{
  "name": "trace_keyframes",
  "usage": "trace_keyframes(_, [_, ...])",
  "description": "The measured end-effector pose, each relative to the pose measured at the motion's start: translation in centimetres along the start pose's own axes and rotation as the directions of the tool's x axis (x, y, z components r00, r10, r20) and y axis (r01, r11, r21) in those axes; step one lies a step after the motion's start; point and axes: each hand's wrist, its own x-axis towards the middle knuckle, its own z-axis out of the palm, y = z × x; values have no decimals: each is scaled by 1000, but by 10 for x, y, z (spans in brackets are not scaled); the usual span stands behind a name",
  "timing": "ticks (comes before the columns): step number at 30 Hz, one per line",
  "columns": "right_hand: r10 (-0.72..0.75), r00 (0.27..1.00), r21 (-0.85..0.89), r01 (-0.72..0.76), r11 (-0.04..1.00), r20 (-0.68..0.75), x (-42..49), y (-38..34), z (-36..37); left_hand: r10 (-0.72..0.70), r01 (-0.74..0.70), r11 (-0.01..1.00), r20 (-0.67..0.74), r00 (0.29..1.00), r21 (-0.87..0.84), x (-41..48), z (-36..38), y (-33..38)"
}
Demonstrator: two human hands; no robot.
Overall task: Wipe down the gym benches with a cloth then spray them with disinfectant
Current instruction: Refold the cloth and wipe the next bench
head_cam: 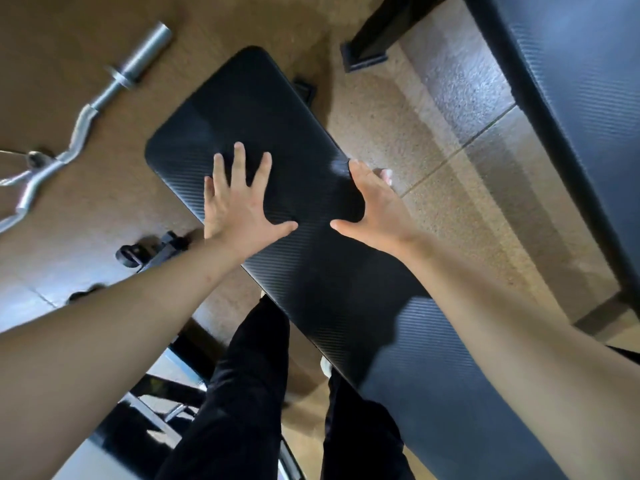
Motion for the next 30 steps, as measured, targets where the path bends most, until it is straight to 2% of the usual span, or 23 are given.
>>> trace_keyframes(8, [-52,999,-19,52,998,-1,61,-41,-12,79,-79,997,48,996,1,2,-8,-17])
trace_keyframes(13, [-84,996,27,83,996,25,99,-65,-18,155,-159,980,-40,987,-116,12,-18,-55])
trace_keyframes(15, [-96,995,49,95,994,35,113,-72,-19,104,-119,982,-102,989,-146,19,-20,-70])
trace_keyframes(17, [-119,992,47,117,992,45,130,-81,-21,-19,0,988,-115,993,-156,28,-21,-85])
trace_keyframes(20, [-184,982,-41,186,982,45,153,-94,-27,-105,89,978,-73,992,-186,35,-18,-94])
trace_keyframes(24, [-347,936,-257,351,900,61,182,-116,-34,-89,70,969,-70,994,-238,35,-14,-93])
trace_keyframes(27, [-373,916,-390,399,830,145,201,-135,-34,-77,55,960,-71,994,-276,33,-15,-101])
trace_keyframes(30, [-417,881,-438,473,764,224,204,-150,-30,-58,-2,938,-163,985,-347,32,-14,-118])
